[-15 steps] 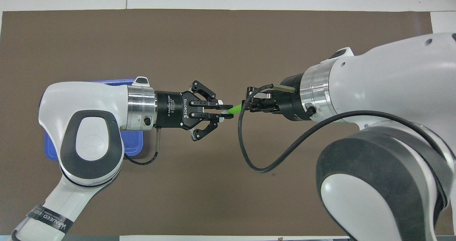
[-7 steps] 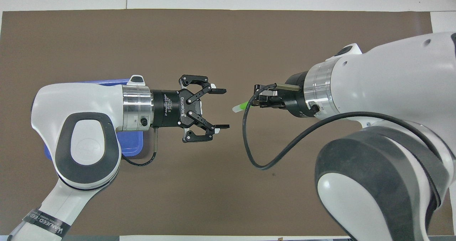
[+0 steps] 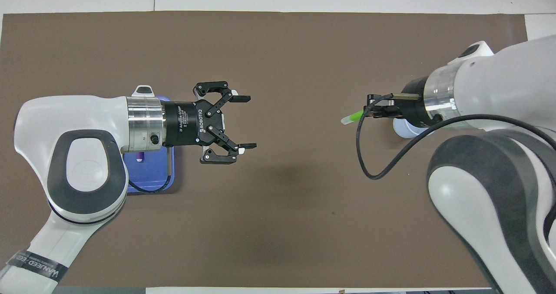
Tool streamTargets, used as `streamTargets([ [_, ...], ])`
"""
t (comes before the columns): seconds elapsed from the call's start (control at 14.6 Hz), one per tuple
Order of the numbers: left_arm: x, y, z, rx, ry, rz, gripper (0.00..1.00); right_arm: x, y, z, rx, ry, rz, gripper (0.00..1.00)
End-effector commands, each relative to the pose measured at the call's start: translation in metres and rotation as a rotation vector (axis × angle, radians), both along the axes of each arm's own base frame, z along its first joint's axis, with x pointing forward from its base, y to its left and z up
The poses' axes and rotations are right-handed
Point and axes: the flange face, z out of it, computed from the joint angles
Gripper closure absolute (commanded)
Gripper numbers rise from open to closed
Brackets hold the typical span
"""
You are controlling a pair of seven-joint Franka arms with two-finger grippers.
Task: Transfer and insert pens with both arms
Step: 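Open the left gripper and carry the green pen toward the cup, then insert the green pen into the cup while the left gripper grasps yellow pen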
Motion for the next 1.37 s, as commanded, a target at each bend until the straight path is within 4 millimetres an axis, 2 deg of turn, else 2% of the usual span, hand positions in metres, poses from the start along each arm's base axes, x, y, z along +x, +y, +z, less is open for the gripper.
streamTargets([
  [0.0, 0.002, 0.028, 0.001, 0.177, -0.071, -0.035, 0.00, -0.015, -0.050, -0.015, -0.083, -0.021, 0.066, 1.00],
  [0.07, 0.002, 0.030, -0.002, 0.234, -0.091, -0.065, 0.00, -0.015, -0.066, -0.021, -0.113, -0.021, 0.085, 1.00],
  [0.27, 0.005, 0.054, -0.010, 0.390, -0.131, -0.164, 0.00, -0.013, -0.115, -0.042, -0.148, -0.051, 0.116, 1.00],
  [0.41, 0.007, 0.077, -0.016, 0.450, -0.197, -0.297, 0.00, -0.013, -0.136, -0.060, -0.158, -0.062, 0.115, 1.00],
  [0.55, 0.010, 0.097, -0.019, 0.489, -0.304, -0.449, 0.00, -0.011, -0.143, -0.072, -0.165, -0.077, 0.132, 1.00],
  [0.75, 0.020, 0.150, -0.024, 0.584, -0.423, -0.605, 0.00, -0.004, -0.162, -0.089, -0.178, -0.100, 0.161, 1.00],
  [0.96, 0.030, 0.202, -0.036, 0.659, -0.571, -0.842, 0.00, -0.005, -0.169, -0.106, -0.184, -0.103, 0.170, 1.00],
  [1.3, 0.044, 0.243, -0.083, 0.685, -0.759, -1.332, 0.00, -0.002, -0.176, -0.124, -0.239, -0.103, 0.214, 1.00],
])
